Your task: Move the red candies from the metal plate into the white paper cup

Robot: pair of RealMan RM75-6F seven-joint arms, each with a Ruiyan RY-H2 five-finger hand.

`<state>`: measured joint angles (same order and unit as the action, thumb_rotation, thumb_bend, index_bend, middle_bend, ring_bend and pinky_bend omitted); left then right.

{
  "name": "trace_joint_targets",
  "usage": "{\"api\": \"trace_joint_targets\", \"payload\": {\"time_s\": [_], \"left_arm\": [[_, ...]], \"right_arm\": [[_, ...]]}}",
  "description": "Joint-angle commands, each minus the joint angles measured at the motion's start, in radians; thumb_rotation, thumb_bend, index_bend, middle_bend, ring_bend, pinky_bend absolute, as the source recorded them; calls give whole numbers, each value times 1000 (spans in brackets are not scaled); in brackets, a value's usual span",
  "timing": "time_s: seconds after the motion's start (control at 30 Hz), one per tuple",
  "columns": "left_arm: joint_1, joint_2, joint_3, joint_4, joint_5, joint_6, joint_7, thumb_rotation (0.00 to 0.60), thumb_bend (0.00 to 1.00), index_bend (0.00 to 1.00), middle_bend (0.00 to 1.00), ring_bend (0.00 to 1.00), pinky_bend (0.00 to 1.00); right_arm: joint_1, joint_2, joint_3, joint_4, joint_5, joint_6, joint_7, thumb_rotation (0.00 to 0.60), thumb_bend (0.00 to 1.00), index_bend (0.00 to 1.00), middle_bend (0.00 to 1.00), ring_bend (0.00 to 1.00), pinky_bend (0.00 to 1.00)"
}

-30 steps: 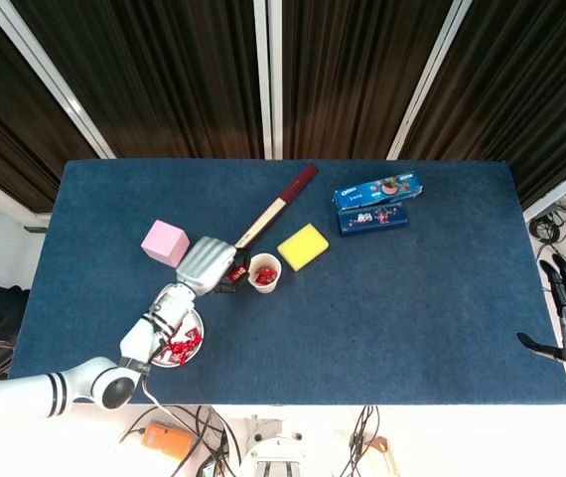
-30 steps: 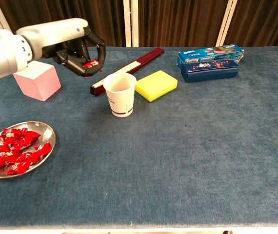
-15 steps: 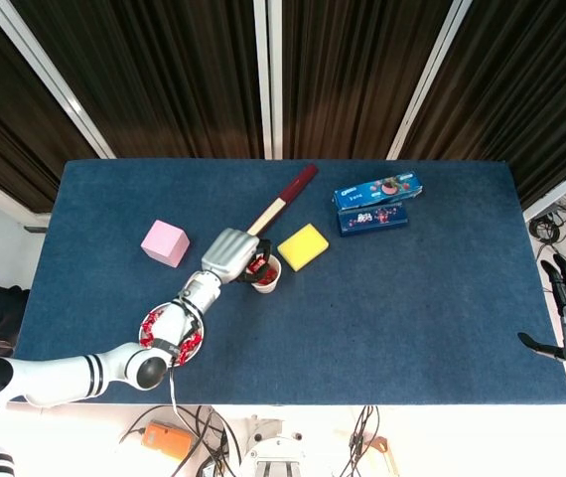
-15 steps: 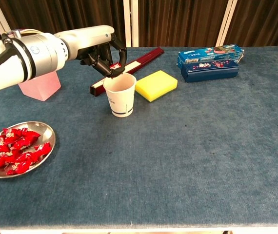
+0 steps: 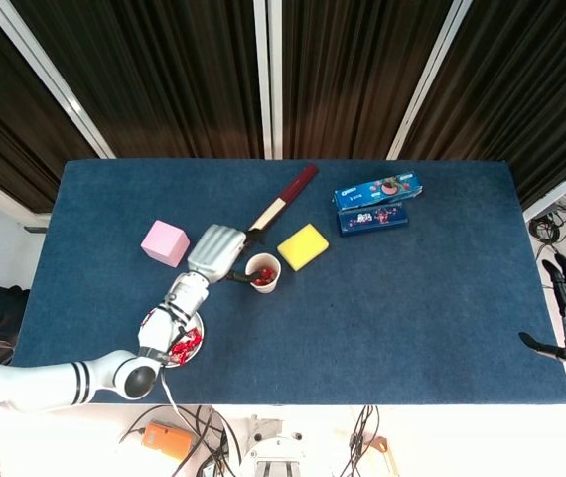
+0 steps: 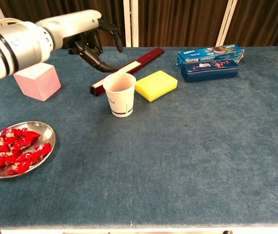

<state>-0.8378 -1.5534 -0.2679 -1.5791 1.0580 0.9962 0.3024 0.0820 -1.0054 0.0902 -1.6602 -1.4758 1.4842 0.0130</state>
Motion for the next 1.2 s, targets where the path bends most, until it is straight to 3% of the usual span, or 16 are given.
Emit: {"api": "trace_joint_targets", "payload": {"time_s": [0.03, 0.27, 0.47, 0.73, 1.2], "left_arm": [[82, 84, 54, -78, 84, 90, -29, 539, 179, 377, 993, 930, 889], [208, 177, 202, -115, 168, 155, -28, 535, 211, 416, 993, 926, 888], [259, 165, 291, -65, 178, 127, 9, 556, 213, 419, 992, 924, 888], [273, 130, 305, 8, 164, 86, 43, 583, 241, 428, 992, 924, 888], [294, 131, 307, 19, 172, 56, 49, 581, 243, 453, 992, 924, 888]], "right_arm": [[1, 1, 1, 0, -1, 1, 1, 600, 16, 0, 0, 0, 0], [7, 0, 3, 2, -9, -4, 0, 600, 16, 0, 0, 0, 0], [13, -1, 2, -4, -12, -10, -9, 600, 16, 0, 0, 0, 0], [11, 2, 1, -16, -14, -5, -21, 600, 16, 0, 0, 0, 0], [7, 2, -1, -26, -10, -3, -34, 600, 16, 0, 0, 0, 0]]}}
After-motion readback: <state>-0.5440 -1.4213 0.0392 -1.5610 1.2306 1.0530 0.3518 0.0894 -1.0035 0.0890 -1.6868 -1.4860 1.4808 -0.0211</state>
